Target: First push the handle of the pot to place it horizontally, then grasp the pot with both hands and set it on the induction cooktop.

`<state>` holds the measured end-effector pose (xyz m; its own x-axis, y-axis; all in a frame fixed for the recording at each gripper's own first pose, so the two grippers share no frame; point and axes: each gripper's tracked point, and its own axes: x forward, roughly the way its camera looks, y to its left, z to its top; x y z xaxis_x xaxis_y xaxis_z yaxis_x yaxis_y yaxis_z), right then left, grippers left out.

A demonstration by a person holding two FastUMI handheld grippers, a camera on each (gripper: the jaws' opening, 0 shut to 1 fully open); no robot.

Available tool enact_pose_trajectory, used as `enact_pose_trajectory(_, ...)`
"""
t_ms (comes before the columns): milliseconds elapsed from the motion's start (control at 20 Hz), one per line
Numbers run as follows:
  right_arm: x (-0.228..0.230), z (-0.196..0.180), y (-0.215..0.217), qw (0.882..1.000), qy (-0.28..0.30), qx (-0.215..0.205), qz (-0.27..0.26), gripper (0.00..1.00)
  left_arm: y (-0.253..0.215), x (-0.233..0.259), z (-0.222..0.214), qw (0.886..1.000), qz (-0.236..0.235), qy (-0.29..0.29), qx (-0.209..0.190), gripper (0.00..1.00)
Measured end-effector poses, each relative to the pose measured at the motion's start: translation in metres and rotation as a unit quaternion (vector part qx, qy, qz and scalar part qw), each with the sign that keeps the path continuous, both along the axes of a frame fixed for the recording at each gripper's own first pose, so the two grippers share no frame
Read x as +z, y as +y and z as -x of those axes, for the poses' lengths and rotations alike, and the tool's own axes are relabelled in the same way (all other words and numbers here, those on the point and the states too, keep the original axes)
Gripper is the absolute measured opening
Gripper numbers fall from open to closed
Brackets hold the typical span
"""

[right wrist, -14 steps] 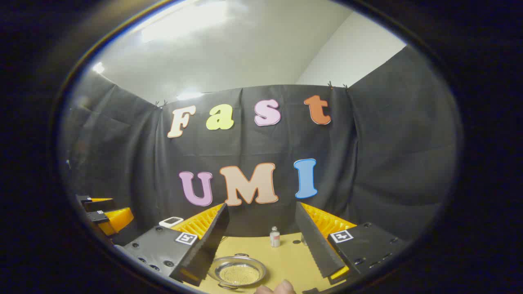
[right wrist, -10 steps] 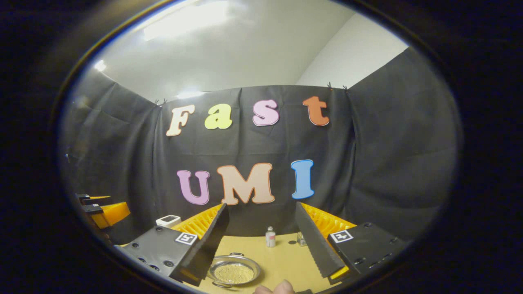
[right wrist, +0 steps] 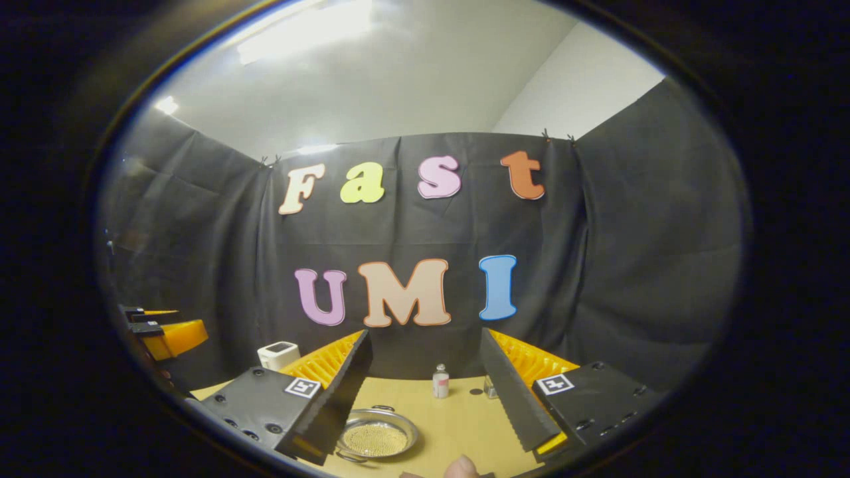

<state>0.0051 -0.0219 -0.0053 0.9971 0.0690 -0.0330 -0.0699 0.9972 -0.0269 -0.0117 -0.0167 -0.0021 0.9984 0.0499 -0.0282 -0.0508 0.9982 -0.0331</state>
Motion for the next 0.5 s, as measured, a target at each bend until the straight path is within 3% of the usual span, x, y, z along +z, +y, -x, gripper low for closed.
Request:
enact_pose_trajectory(350,-0.03,-0.007,-0.005,0.999,0.03,0.024,-0.012,0.96,-0.015,-0.005,-0.001,1.0,-0.013,0.01,0.01,0.95)
enact_pose_trajectory(400,-0.033,-0.007,-0.001,0.999,0.034,0.031,-0.017,0.94,-0.016,-0.003,0.0,1.0,-0.013,0.008,0.008,0.92)
enact_pose_trajectory(450,-0.032,-0.01,0.004,0.999,0.034,0.035,-0.018,0.84,-0.015,-0.002,-0.002,1.0,-0.016,0.006,0.007,0.92)
enact_pose_trajectory(500,-0.032,-0.012,0.008,0.999,0.035,0.04,-0.012,0.89,-0.011,-0.005,-0.004,1.0,-0.019,0.007,0.008,0.92)
